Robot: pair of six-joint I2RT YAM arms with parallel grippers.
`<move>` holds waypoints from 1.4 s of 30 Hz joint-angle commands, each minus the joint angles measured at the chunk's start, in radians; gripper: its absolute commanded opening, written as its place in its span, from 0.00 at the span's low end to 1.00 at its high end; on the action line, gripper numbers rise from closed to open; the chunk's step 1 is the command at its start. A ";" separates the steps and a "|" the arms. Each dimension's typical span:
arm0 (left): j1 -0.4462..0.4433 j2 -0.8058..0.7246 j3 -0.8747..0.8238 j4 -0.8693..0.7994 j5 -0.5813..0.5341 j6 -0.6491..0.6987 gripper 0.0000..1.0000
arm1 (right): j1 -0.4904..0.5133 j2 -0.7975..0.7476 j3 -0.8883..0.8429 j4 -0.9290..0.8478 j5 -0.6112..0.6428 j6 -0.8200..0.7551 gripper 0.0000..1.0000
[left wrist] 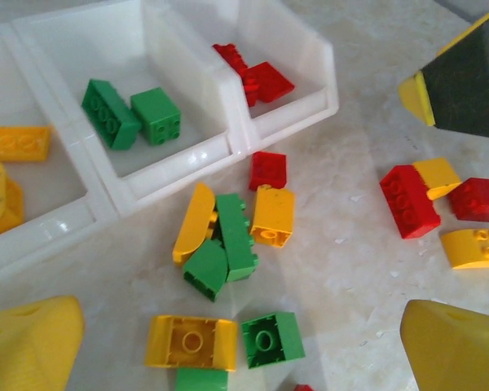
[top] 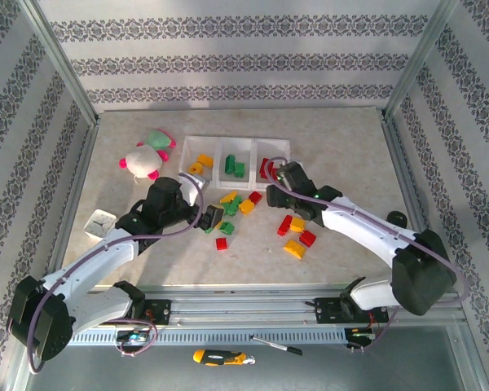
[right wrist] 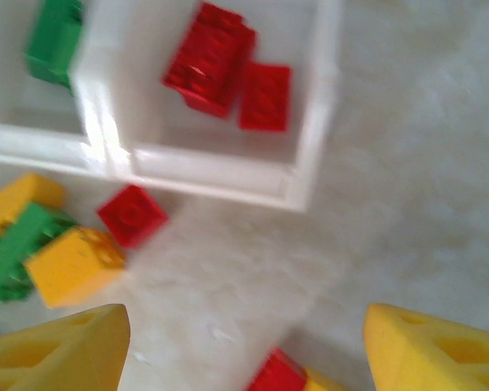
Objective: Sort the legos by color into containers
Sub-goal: Pick up the lego from the bottom-right of the table.
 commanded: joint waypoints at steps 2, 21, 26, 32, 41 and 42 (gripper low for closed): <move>-0.023 0.007 -0.010 0.086 0.085 0.061 0.99 | -0.011 -0.049 -0.063 -0.177 0.035 0.143 0.76; -0.084 0.132 0.056 0.114 0.182 0.114 0.99 | -0.125 -0.186 -0.308 -0.179 -0.181 0.339 0.77; -0.093 0.133 0.053 0.121 0.176 0.089 0.99 | -0.132 -0.122 -0.330 -0.086 -0.222 0.424 0.76; -0.097 0.123 0.053 0.098 0.159 0.096 0.99 | -0.141 -0.056 -0.340 -0.039 -0.232 0.459 0.72; -0.102 0.119 0.054 0.098 0.150 0.093 0.99 | -0.154 -0.063 -0.341 -0.062 -0.215 0.436 0.48; -0.103 0.121 0.055 0.098 0.150 0.093 0.99 | -0.155 -0.069 -0.336 -0.072 -0.215 0.432 0.45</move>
